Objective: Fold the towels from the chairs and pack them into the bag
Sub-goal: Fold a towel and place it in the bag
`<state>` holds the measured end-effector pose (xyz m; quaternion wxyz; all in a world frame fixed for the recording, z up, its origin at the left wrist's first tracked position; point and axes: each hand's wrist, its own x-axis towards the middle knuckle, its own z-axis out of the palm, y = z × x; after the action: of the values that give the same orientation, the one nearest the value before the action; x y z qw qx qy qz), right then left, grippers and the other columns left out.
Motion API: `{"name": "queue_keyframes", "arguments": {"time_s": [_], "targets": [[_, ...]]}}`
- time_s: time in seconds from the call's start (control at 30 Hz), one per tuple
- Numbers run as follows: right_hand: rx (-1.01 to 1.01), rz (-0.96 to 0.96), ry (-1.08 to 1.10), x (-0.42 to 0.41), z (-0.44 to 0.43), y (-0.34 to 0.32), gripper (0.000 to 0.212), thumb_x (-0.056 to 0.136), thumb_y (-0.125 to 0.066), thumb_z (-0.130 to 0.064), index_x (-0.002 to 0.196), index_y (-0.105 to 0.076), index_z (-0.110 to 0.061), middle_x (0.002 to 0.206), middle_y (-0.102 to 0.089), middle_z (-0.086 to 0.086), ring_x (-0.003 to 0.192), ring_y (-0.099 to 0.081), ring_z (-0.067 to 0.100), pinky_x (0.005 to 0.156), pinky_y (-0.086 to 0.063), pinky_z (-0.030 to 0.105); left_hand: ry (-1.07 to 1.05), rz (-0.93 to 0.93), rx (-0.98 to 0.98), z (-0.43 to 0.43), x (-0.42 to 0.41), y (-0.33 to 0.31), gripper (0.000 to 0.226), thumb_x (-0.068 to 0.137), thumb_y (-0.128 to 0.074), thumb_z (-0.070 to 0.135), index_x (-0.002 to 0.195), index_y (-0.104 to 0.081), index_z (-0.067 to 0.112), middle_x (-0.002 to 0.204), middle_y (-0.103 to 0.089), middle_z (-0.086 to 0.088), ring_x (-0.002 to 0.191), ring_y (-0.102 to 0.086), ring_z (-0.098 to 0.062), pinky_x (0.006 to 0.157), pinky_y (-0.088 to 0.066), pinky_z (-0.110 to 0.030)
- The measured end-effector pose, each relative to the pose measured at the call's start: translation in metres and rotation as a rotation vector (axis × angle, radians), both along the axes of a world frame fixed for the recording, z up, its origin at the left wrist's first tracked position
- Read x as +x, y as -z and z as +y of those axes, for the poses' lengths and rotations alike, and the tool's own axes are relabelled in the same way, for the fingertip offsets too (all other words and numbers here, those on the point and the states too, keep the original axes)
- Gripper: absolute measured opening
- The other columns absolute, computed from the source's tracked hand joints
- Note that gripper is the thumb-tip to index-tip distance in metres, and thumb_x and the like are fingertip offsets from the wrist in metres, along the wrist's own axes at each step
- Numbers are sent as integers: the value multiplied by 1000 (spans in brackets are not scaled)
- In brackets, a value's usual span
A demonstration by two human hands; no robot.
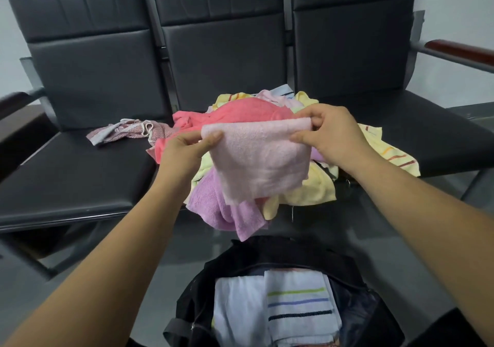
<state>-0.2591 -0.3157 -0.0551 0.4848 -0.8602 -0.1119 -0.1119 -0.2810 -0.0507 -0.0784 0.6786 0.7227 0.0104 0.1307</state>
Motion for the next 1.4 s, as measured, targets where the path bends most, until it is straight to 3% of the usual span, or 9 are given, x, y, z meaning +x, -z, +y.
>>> {"name": "queue_keyframes", "arguments": {"time_s": [0.17, 0.33, 0.5, 0.63, 0.73, 0.83, 1.1, 1.3, 1.4], "targets": [[21, -56, -14, -3, 3, 1, 15, 86, -82, -21, 90, -69, -27, 93, -63, -12, 89, -60, 9, 77, -49, 22, 63, -90, -74, 0, -4, 0, 15, 97, -66, 20, 107, -76, 15, 109, -77, -2, 107, -71, -14, 93, -53, -27], [517, 236, -165, -3, 2, 4, 14, 89, -78, -15, 87, -65, -19, 114, -71, 17, 100, -71, 31, 75, -59, 44, 113, -111, -88, 0, -6, -1, 25, 101, -61, 30, 118, -71, 16, 111, -75, 1, 105, -69, -13, 84, -53, -26], [930, 480, -279, -3, 7, 7, 50, 90, -74, -39, 131, -65, -13, 128, -71, 10, 120, -68, 30, 97, -57, 46, 94, 9, -226, -15, -10, 11, 22, 103, -56, 38, 116, -72, 29, 120, -74, 3, 111, -71, -15, 86, -59, -33], [828, 769, -271, -12, 12, 46, 34, 96, -64, -43, 114, -72, -15, 113, -75, 8, 98, -74, 23, 84, -56, 37, 91, 272, -265, -18, -16, 40, 47, 86, -69, 56, 124, -68, 28, 125, -72, -2, 114, -69, -23, 101, -53, -51], [817, 877, -100, -19, 13, 87, 21, 100, -59, -19, 110, -72, -5, 104, -76, 15, 91, -74, 28, 84, -55, 39, 179, 409, -211, -18, -28, 71, 30, 97, -66, 26, 124, -66, 13, 118, -74, -15, 99, -73, -25, 88, -59, -43], [760, 962, -23, -29, 12, 120, 25, 98, -61, -13, 116, -69, 1, 106, -76, 19, 94, -74, 31, 85, -56, 41, 228, 497, -178, -15, -44, 103, 32, 95, -62, 3, 126, -63, 10, 109, -76, -12, 90, -75, -23, 70, -61, -34], [598, 1177, 114, -48, 23, 219, 30, 95, -61, -3, 123, -65, 6, 118, -71, 27, 109, -68, 37, 96, -54, 49, 303, 810, 58, 1, -63, 196, 52, 93, -66, 3, 140, -53, 23, 121, -72, -8, 107, -71, -32, 91, -57, -56], [450, 1249, 209, -52, 52, 287, 35, 92, -66, 1, 126, -61, 7, 118, -69, 29, 103, -68, 41, 79, -57, 45, 254, 972, 138, 17, -53, 257, 67, 92, -69, 6, 148, -45, 31, 127, -65, -3, 108, -69, -29, 89, -59, -51], [425, 1276, 249, -50, 67, 316, 38, 89, -67, 2, 126, -60, 7, 114, -70, 29, 103, -70, 43, 89, -57, 55, 213, 1012, 160, 27, -52, 289, 66, 93, -65, 3, 150, -43, 29, 128, -64, -6, 108, -68, -30, 88, -60, -48]]}}
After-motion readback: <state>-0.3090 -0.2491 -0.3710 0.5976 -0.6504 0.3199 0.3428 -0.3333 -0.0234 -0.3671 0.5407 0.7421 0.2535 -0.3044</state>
